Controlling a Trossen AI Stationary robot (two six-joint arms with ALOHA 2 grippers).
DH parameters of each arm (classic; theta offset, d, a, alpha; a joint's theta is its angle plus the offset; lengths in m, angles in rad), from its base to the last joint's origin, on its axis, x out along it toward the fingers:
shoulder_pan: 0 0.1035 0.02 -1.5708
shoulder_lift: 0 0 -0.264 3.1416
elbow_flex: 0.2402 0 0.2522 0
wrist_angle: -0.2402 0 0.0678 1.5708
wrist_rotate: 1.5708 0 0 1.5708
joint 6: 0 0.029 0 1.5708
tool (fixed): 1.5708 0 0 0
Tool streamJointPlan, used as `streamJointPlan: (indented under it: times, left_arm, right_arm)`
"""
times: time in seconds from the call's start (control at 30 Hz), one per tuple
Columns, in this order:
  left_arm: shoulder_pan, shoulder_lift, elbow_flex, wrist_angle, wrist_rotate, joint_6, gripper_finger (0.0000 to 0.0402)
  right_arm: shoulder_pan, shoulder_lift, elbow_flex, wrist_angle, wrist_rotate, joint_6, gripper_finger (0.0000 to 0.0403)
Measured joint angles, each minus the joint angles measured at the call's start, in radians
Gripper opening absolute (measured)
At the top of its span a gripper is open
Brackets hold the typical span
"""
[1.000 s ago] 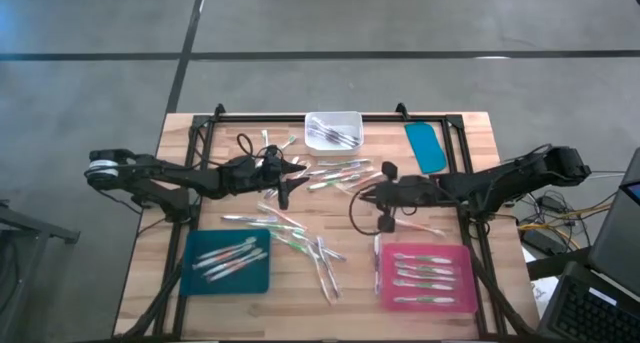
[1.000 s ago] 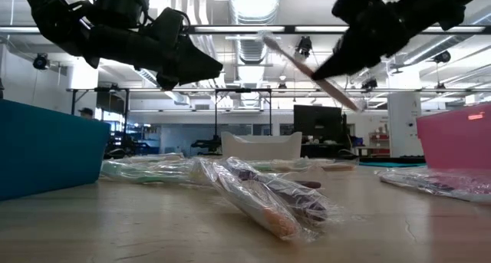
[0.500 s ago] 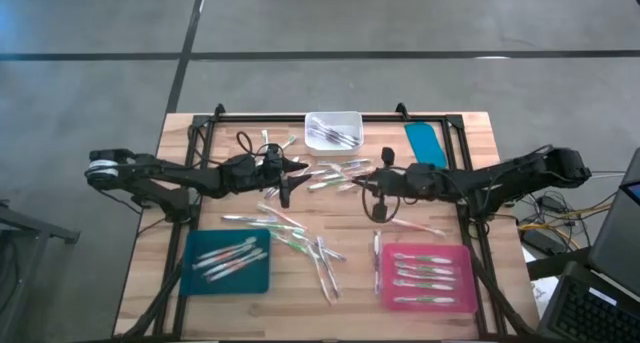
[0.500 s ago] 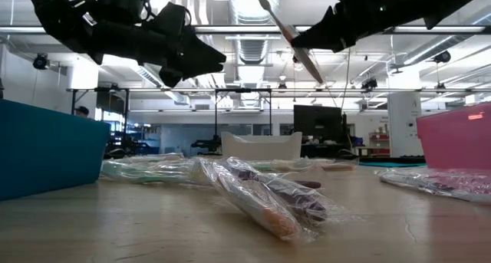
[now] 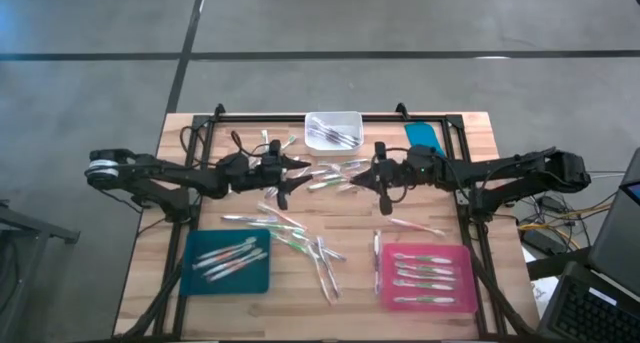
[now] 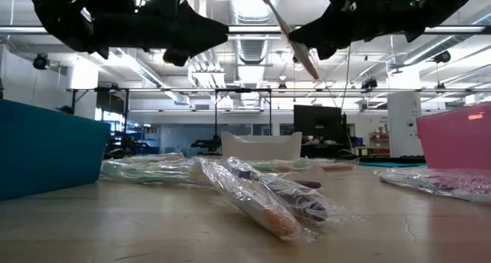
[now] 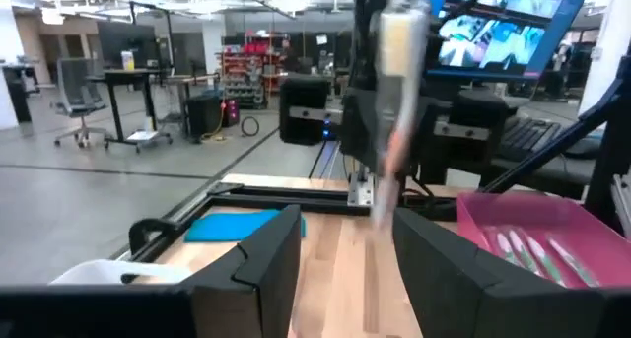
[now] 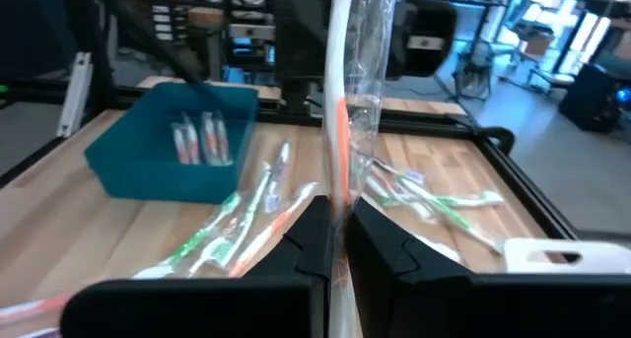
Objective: Pick & Place Toothbrushes
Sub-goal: Put the orange toothbrush into the blue bin
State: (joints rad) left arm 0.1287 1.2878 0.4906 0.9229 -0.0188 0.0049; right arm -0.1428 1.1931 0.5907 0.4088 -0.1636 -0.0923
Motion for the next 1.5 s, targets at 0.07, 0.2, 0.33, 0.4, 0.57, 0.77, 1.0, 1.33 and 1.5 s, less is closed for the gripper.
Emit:
streamJointPlan:
  times: [0.07,0.2,0.33,0.4,0.57,0.77,1.0,1.33,1.5]
  left_arm:
    - [-0.003,0.013,0.015,0.002,0.025,0.019,0.0168]
    - [-0.026,0.074,0.071,0.000,0.082,0.087,0.0168]
    - [-0.047,0.142,0.135,0.000,0.084,0.166,0.0168]
    - [-0.054,0.172,0.164,-0.001,0.084,0.194,0.0168]
    - [-0.055,0.244,0.237,0.000,0.084,0.231,0.0168]
    - [-0.055,0.315,0.317,0.001,0.115,0.257,0.0167]
    - [-0.055,0.370,0.392,0.000,0.156,0.251,0.0167]
    - [-0.060,0.391,0.431,-0.029,0.164,0.228,0.0083]
    - [-0.061,0.371,0.425,-0.043,0.166,0.203,0.0023]
  right_arm:
    - [0.002,0.000,-0.003,0.006,-0.007,-0.016,0.0013]
    - [-0.001,0.000,-0.013,0.010,-0.047,-0.031,0.0013]
    - [-0.001,-0.002,-0.016,0.026,-0.058,-0.029,0.0013]
    - [-0.001,-0.002,-0.018,0.024,-0.059,-0.035,0.0013]
    - [0.001,-0.002,-0.018,0.028,-0.081,-0.038,0.0013]
    - [0.001,-0.002,-0.019,0.031,-0.081,-0.038,0.0013]
    - [0.000,-0.002,-0.024,0.032,-0.073,-0.050,0.0013]
    - [0.000,-0.002,-0.024,0.033,-0.071,-0.064,0.0013]
    - [0.001,-0.002,-0.024,0.037,-0.074,-0.020,0.0035]
